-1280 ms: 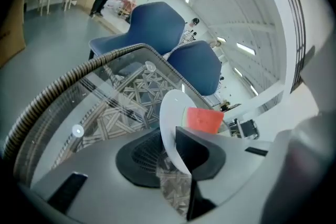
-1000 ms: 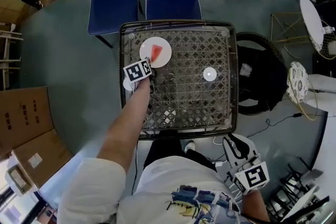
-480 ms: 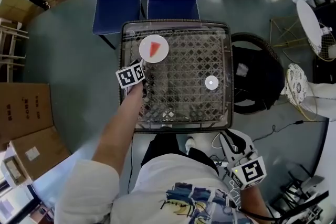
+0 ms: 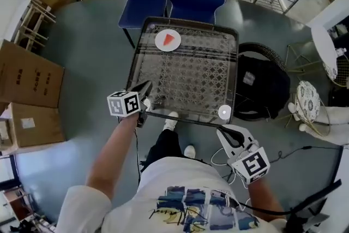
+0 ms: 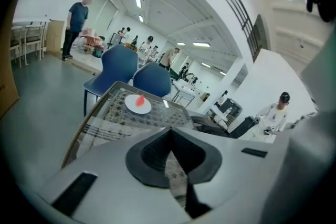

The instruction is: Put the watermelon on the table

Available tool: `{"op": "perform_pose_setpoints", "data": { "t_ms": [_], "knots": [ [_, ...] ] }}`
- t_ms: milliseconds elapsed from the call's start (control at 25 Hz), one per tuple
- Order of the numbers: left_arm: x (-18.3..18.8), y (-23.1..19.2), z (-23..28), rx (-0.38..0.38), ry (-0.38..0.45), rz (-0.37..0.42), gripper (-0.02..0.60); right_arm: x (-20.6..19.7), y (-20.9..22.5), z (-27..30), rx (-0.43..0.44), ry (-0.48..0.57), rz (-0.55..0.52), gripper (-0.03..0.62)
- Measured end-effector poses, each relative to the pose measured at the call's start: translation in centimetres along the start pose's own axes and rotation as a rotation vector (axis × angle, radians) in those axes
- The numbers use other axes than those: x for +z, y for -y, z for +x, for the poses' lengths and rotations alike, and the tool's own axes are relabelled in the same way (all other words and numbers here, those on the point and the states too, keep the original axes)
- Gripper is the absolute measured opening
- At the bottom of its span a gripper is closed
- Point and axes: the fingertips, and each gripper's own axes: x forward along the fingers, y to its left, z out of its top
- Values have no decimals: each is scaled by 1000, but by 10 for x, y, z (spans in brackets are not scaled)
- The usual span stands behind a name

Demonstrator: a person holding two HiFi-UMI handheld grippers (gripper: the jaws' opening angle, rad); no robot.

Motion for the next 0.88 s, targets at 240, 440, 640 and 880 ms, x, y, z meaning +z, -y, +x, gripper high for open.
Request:
{"op": "perform_pose_setpoints", "data": {
  "t_ms": [240, 440, 640, 880],
  "knots": [
    [-84, 108, -113, -83, 14, 67, 9, -13, -47, -23, 136, 15, -48, 11],
    [-132, 183, -175, -104, -62, 324, 9, -16, -100, -27, 261, 25, -128, 11],
    [-147, 234, -207, -181, -57, 417, 9, -16, -139, -27, 318, 46, -141, 11],
    [-133, 257, -263, -299, 25, 356, 9, -2, -187, -22, 323, 54, -179, 11]
  ]
}}
